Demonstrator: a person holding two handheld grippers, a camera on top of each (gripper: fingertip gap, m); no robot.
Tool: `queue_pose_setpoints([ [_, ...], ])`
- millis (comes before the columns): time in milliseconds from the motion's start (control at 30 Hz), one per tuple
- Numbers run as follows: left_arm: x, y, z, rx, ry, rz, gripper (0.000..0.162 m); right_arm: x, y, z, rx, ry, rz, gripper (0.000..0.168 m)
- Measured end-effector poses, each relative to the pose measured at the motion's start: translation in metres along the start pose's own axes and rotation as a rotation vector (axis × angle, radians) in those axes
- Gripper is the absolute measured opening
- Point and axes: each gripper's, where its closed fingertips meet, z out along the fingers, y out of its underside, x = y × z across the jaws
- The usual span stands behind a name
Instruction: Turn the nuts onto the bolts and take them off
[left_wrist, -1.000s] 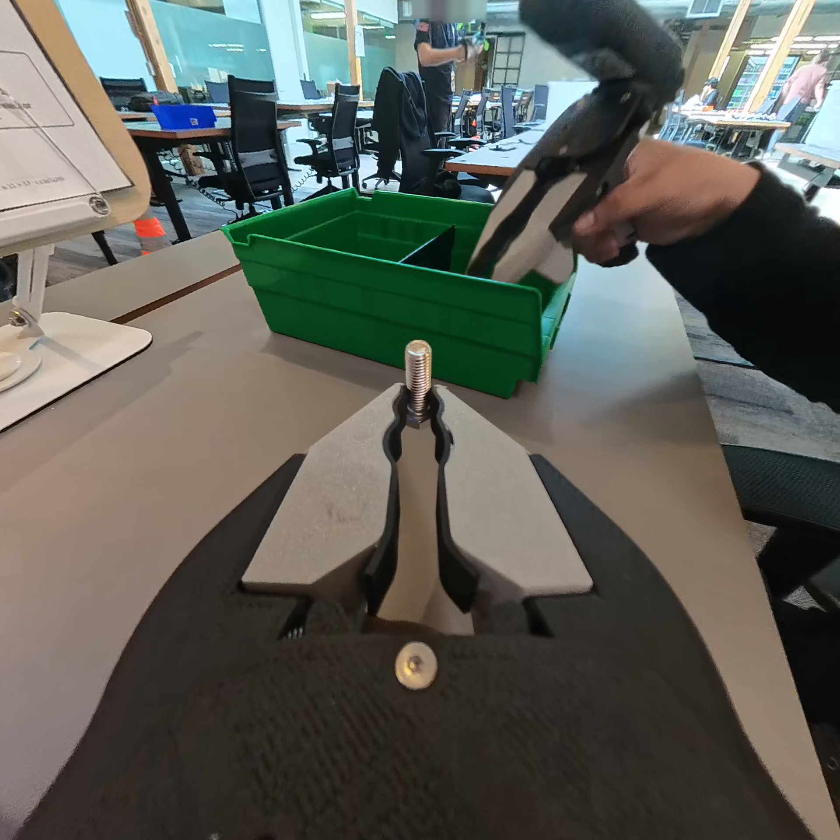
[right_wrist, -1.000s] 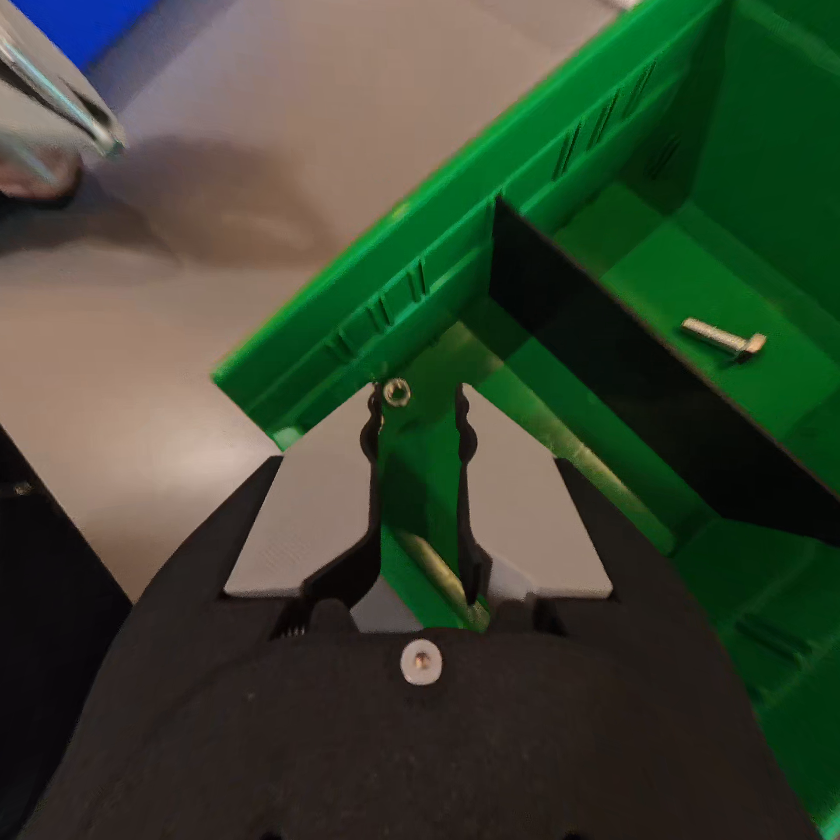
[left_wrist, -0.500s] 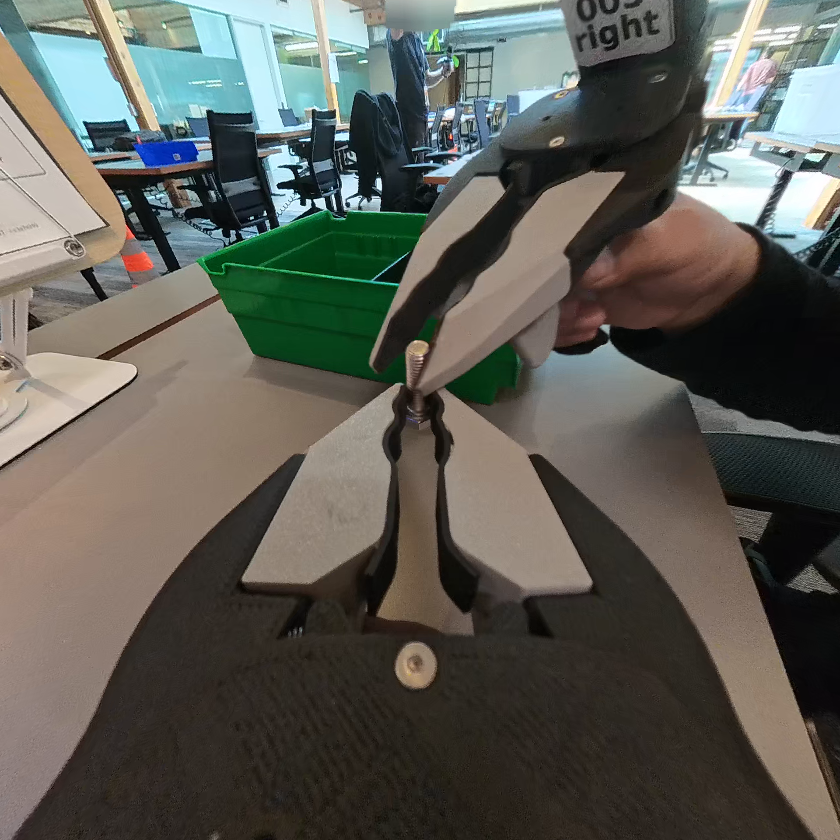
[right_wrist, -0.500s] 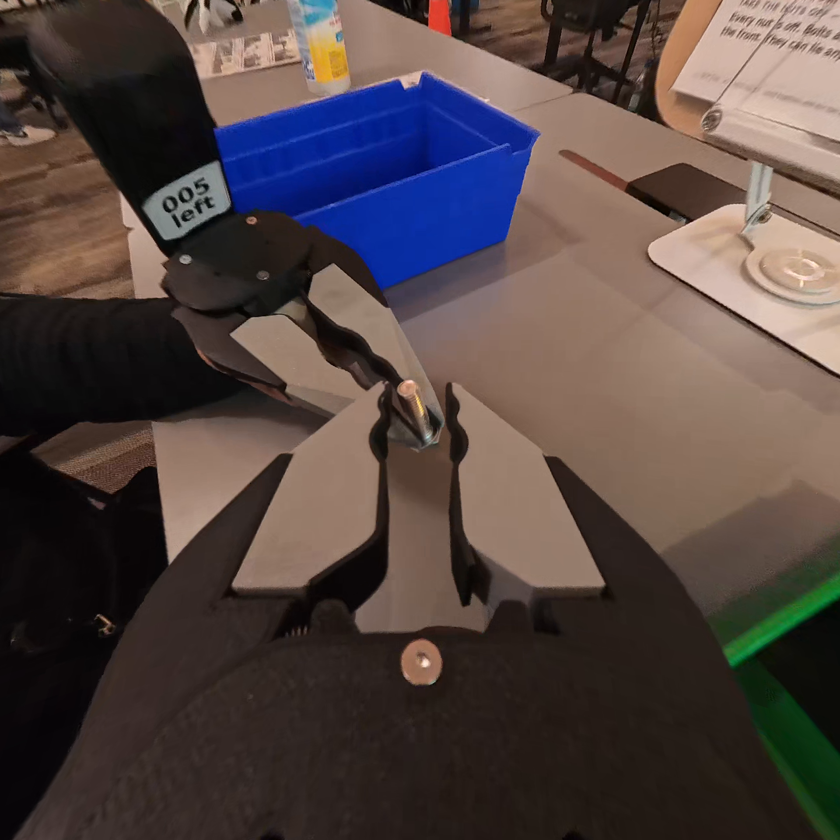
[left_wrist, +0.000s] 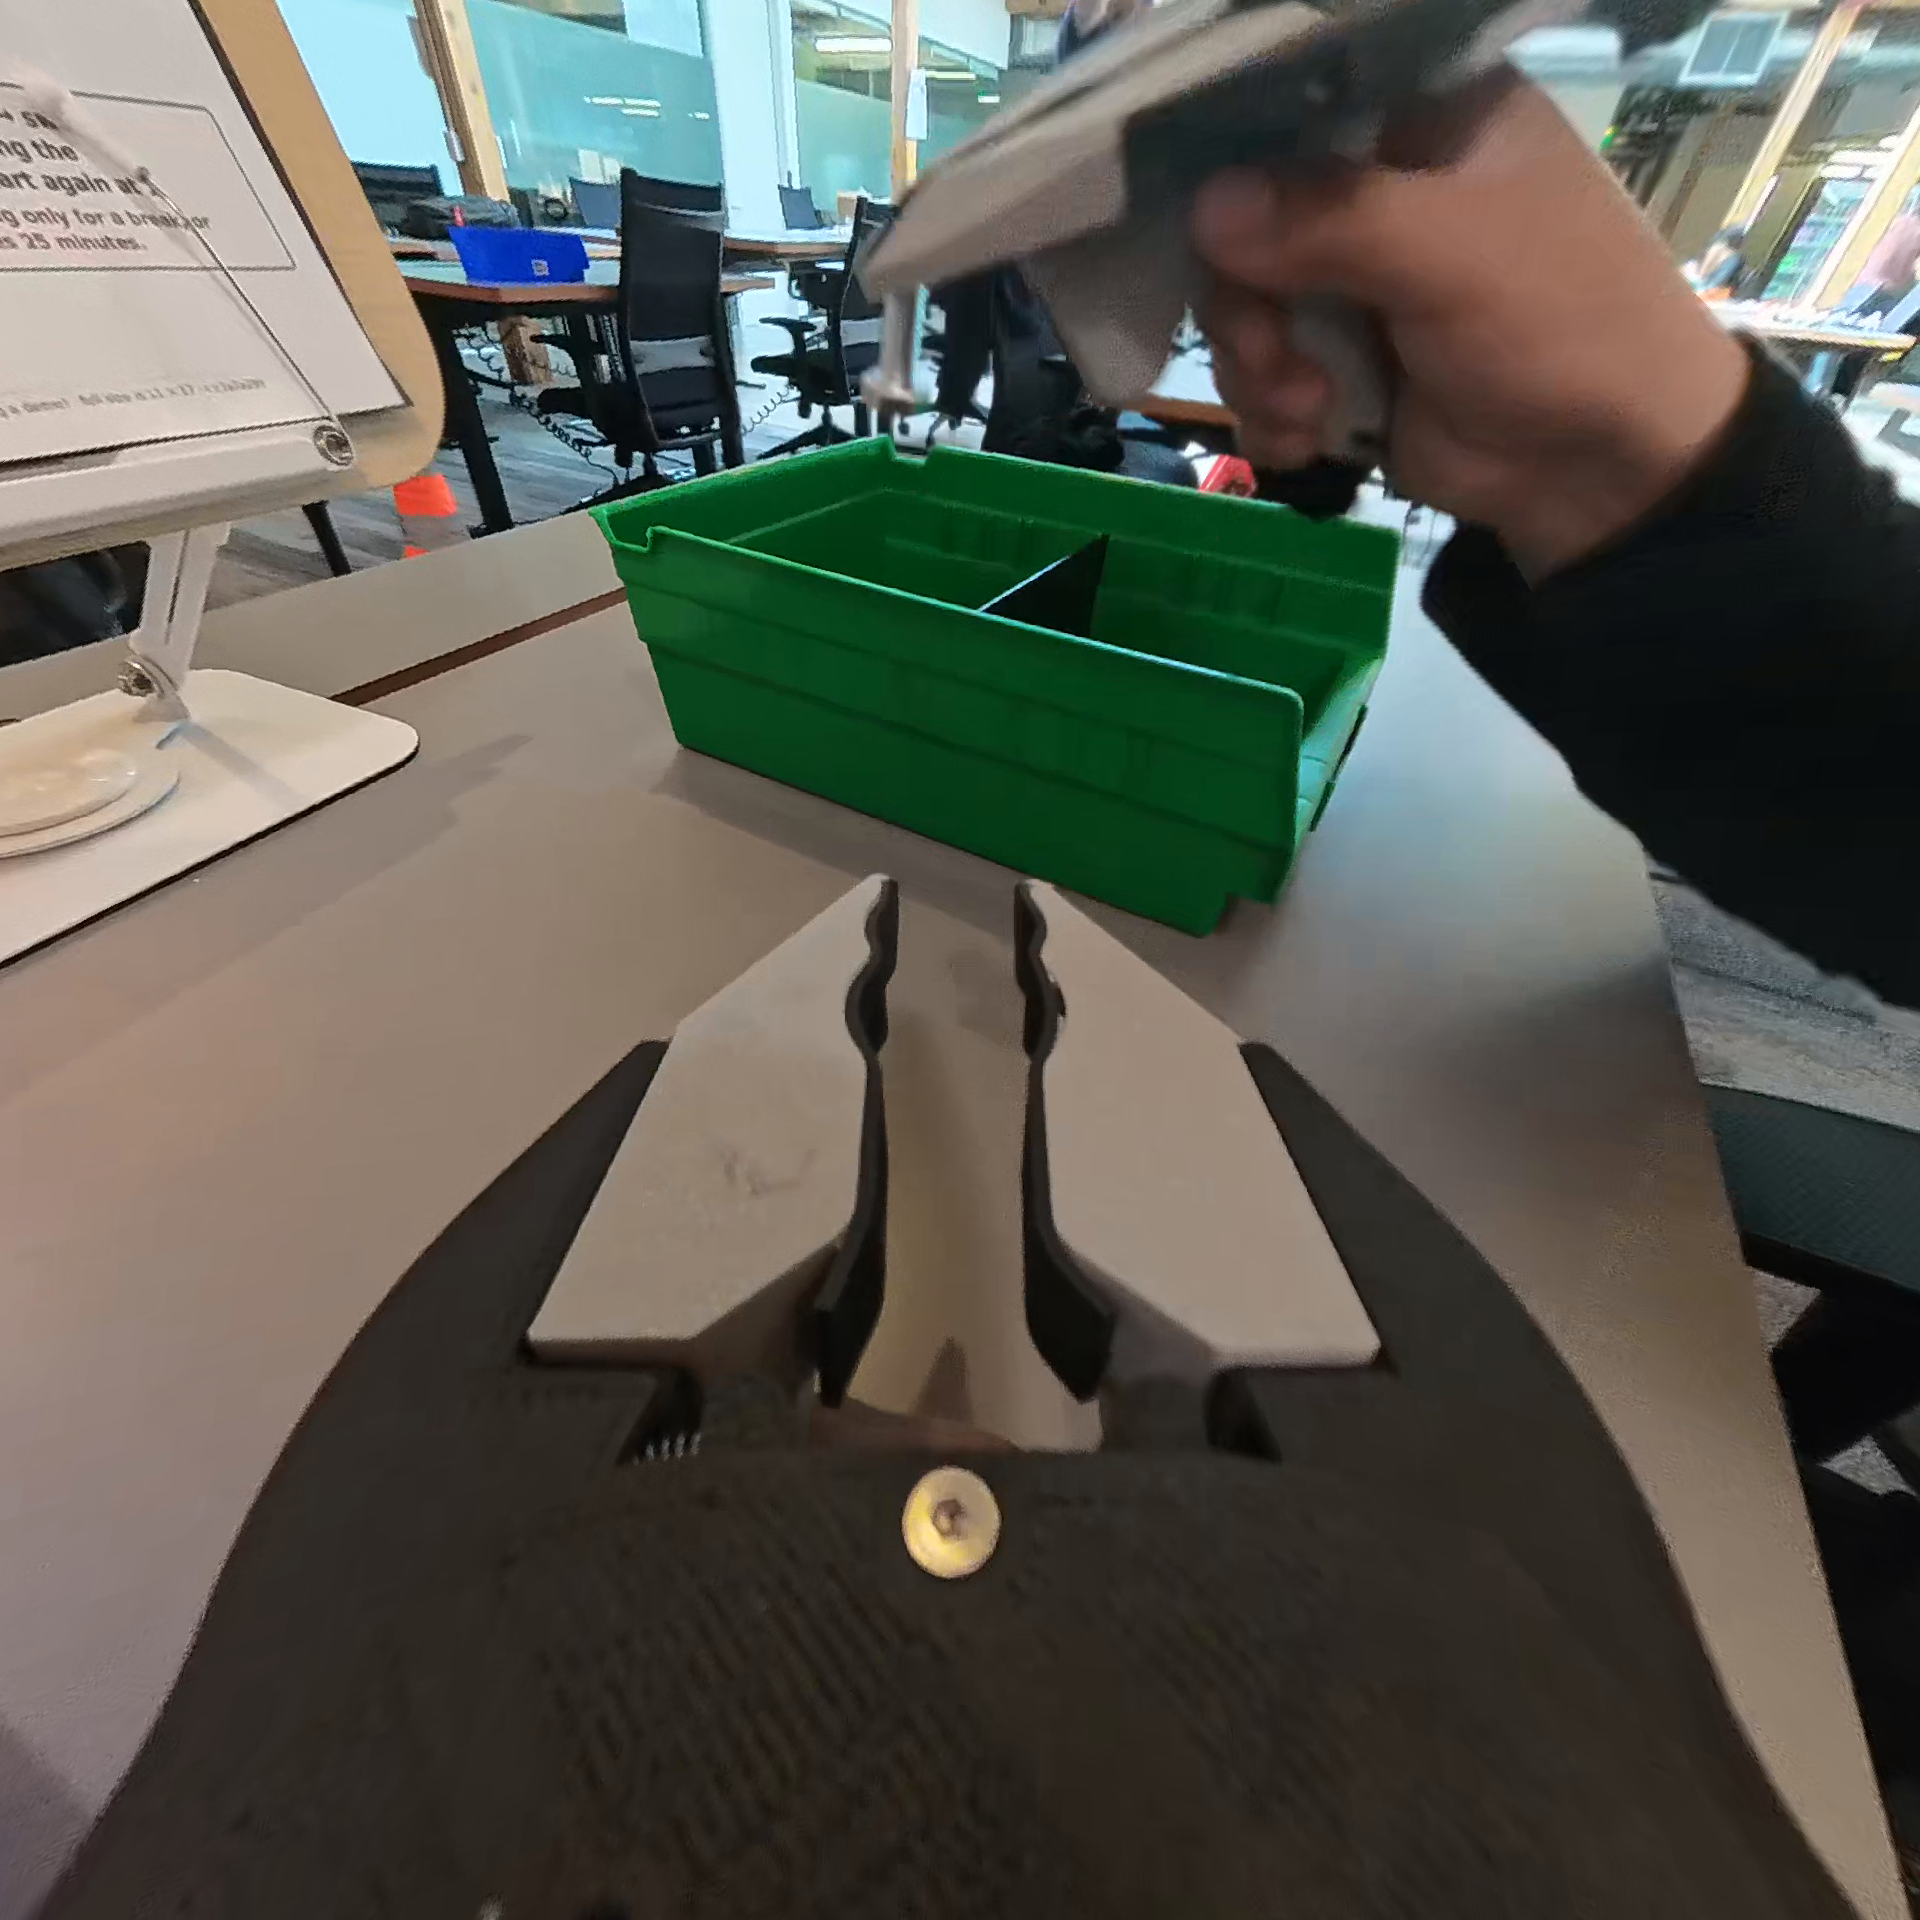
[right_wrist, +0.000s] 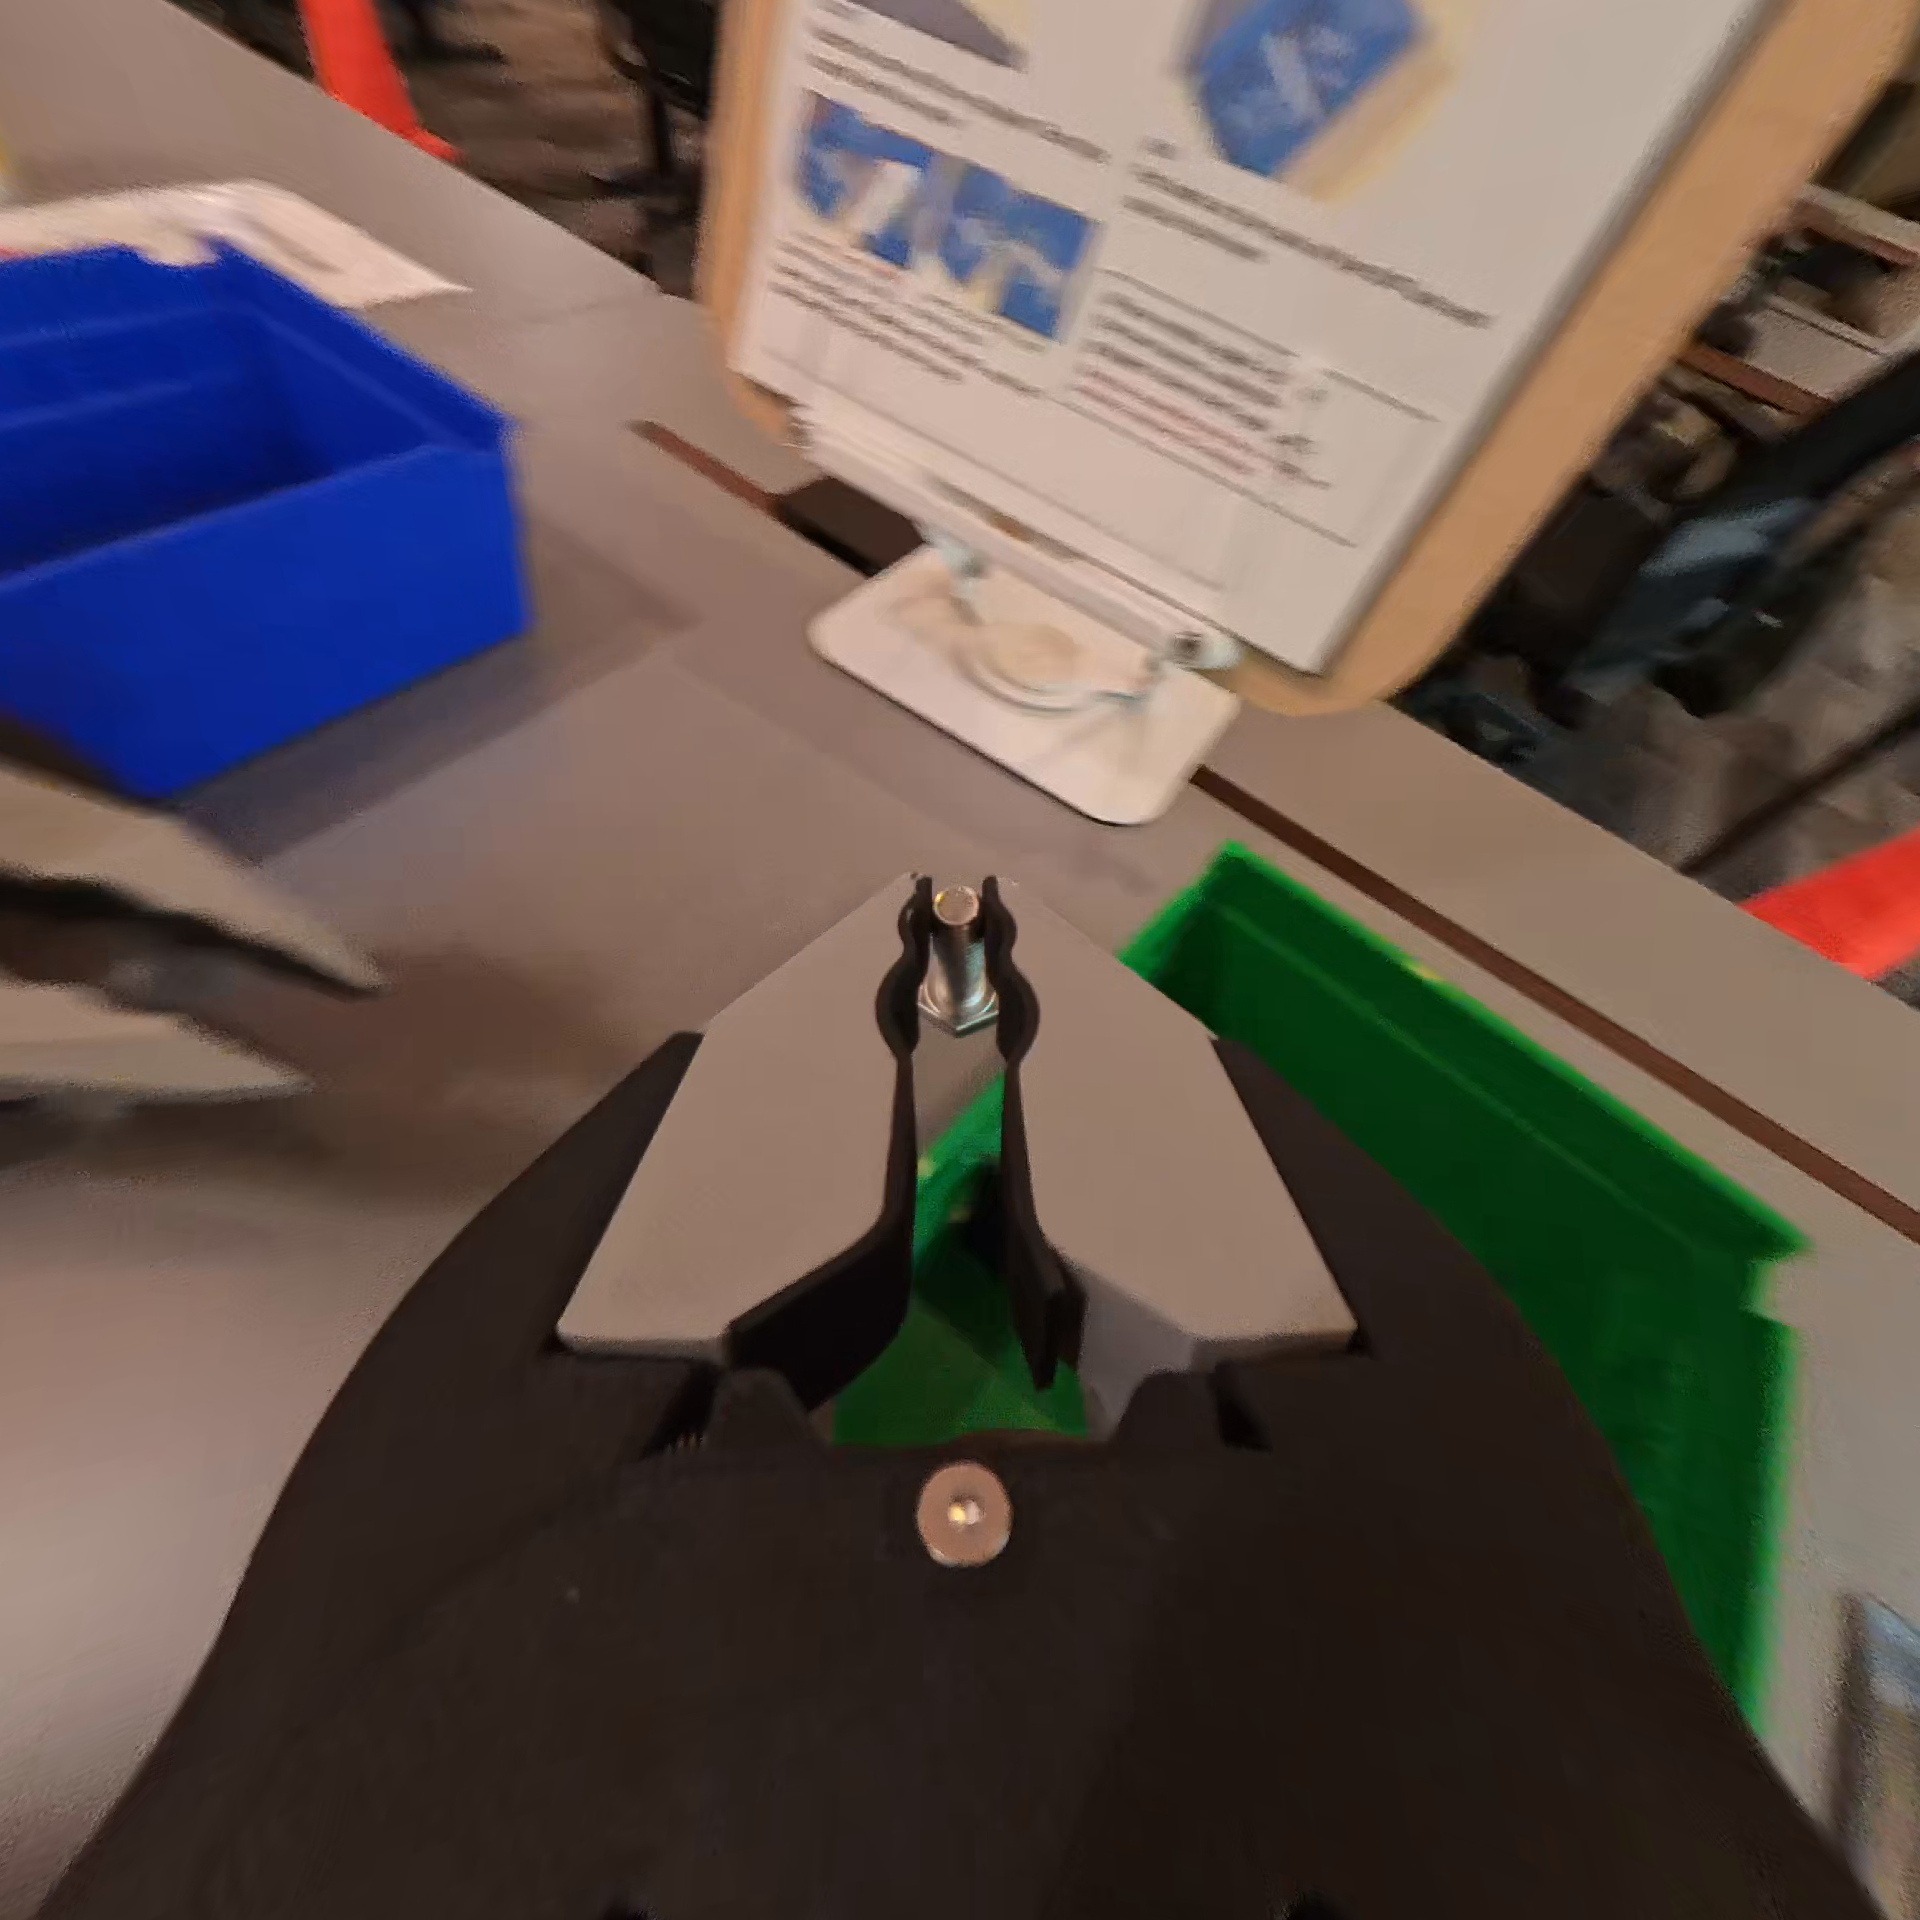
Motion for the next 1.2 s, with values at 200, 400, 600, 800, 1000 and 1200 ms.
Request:
queue_pose_setpoints([
  [200, 0.000, 0.007, 0.003, -0.034, -0.001, 0.010, 0.017, 0.102, 0.066, 0.036, -0.289, 0.163, 0.046, 0.007],
  [400, -0.004, 0.009, 0.003, -0.038, -0.009, -0.004, 0.016, 0.121, 0.101, 0.041, -0.377, 0.207, 0.104, 0.021],
  [600, -0.005, 0.015, 0.006, -0.066, -0.013, -0.001, 0.016, 0.023, -0.008, 0.010, 0.017, -0.031, 0.114, 0.028],
  [800, -0.012, 0.013, 0.003, -0.057, -0.039, -0.007, 0.016, -0.092, -0.052, 0.002, 0.232, -0.238, 0.083, 0.031],
  [1000, -0.015, 0.011, 0.000, -0.044, -0.059, -0.031, 0.016, -0.116, -0.028, 0.050, 0.231, -0.194, 0.134, 0.031],
  [1200, 0.003, 0.024, -0.015, -0.087, -0.053, -0.031, 0.020, -0.085, 0.021, 0.090, 0.076, -0.022, -0.049, 0.029],
])
